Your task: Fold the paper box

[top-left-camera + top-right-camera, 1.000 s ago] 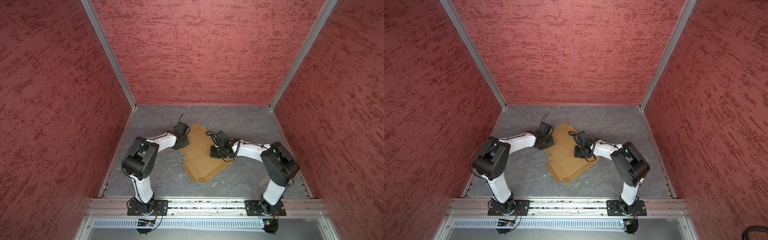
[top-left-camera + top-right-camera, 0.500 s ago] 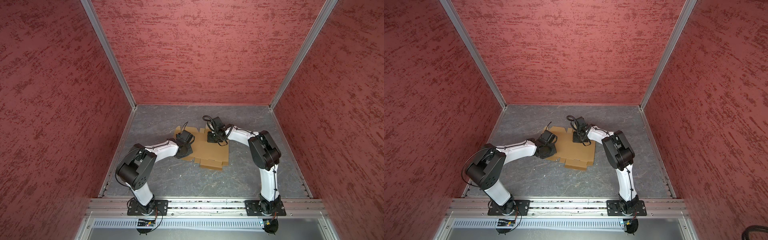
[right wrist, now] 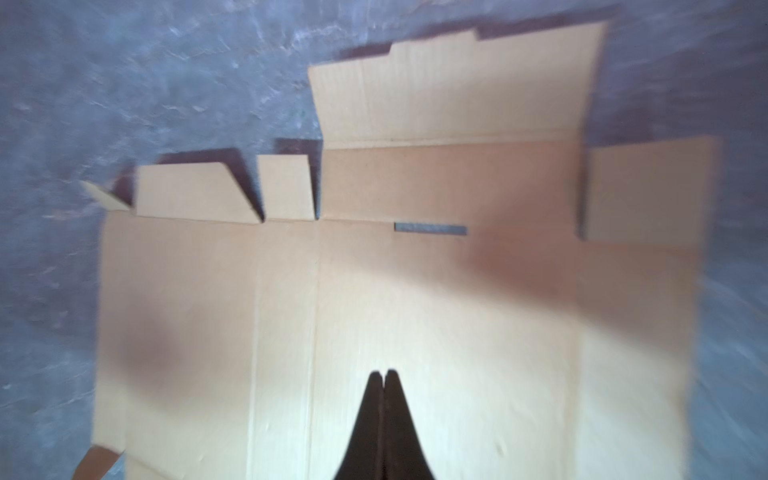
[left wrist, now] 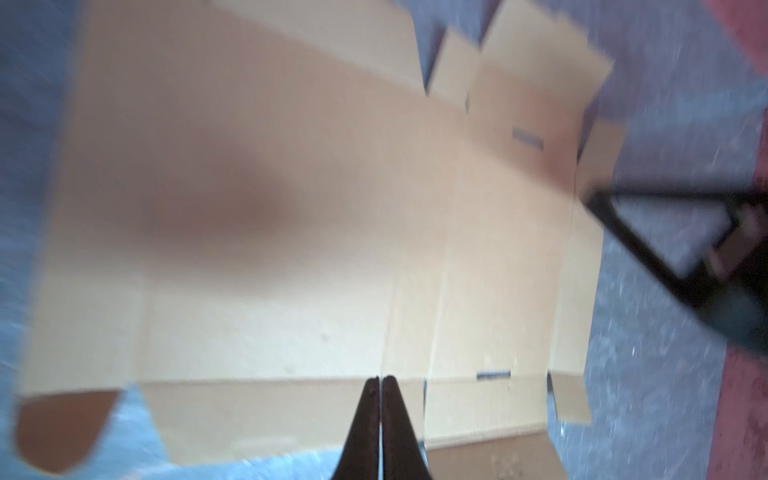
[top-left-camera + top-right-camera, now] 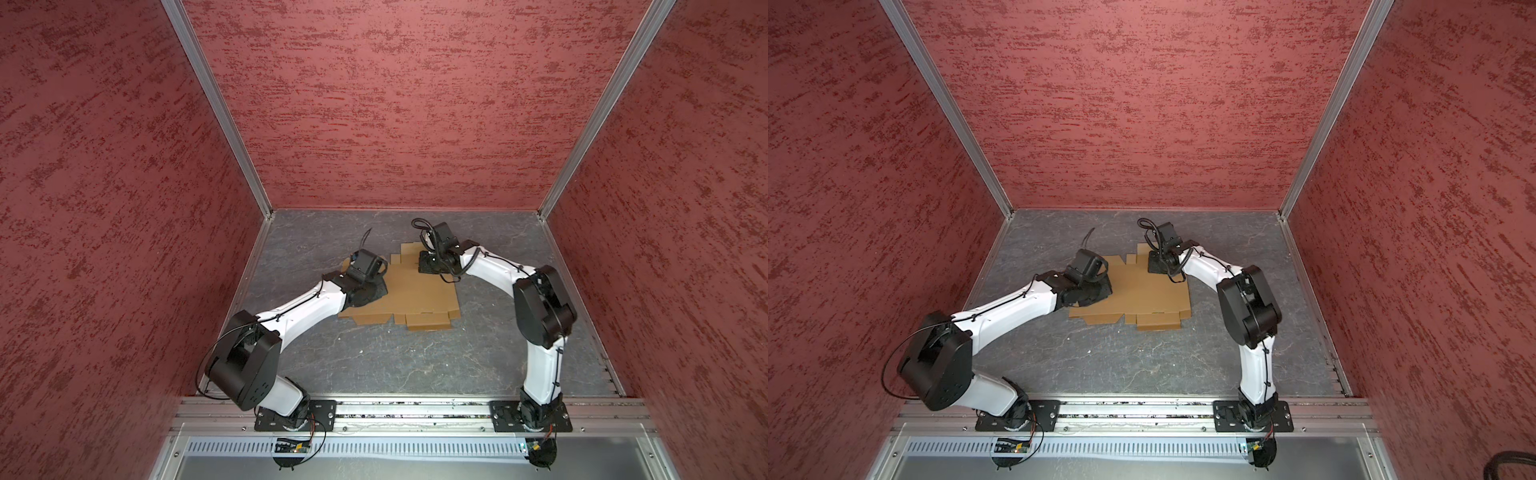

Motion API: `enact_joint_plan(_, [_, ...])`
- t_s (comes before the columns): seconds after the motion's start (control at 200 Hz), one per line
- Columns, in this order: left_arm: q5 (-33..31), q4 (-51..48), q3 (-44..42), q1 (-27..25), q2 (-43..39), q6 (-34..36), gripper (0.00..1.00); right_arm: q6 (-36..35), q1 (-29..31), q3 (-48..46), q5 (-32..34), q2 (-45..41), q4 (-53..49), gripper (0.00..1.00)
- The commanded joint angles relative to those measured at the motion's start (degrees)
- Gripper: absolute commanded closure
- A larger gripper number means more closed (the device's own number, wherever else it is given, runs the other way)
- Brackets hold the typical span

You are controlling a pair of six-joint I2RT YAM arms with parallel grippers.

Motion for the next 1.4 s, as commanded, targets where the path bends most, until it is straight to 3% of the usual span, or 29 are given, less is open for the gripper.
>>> enact_joint_plan(0.0, [-0.2, -1.6, 1.0, 5.3, 2.6, 6.9, 0.96, 3.4, 0.1, -7.5, 1.1, -7.7, -0.5, 1.00])
enact_joint_plan(0.155, [2.2, 1.2, 2.5, 10.4, 8.3, 11.8, 0.98, 7.2, 1.2, -17.7, 0.5, -14.7, 1.8, 1.00])
enact_joint_plan(0.351, [2.3, 2.6, 4.0, 12.6, 13.9, 13.0, 0.99, 9.8, 2.4, -23.6, -1.3, -14.1, 5.5, 1.00])
enact_joint_plan(0.746, [1.3, 3.3, -2.3, 11.7, 13.5, 8.8, 1.00, 8.8, 0.3, -20.3, -1.6, -5.0, 8.0, 1.00])
enact_joint_plan(1.037, [0.3, 3.6, -8.9, 6.9, 10.4, 2.5, 1.00, 4.2, -2.9, -12.8, -2.2, 2.0, 6.2, 1.00])
enact_joint_plan(1.398, [-1.7, 3.4, -10.8, -8.6, 10.5, -8.9, 1.00, -5.3, -5.4, 2.4, -6.6, 13.9, 3.1, 1.00])
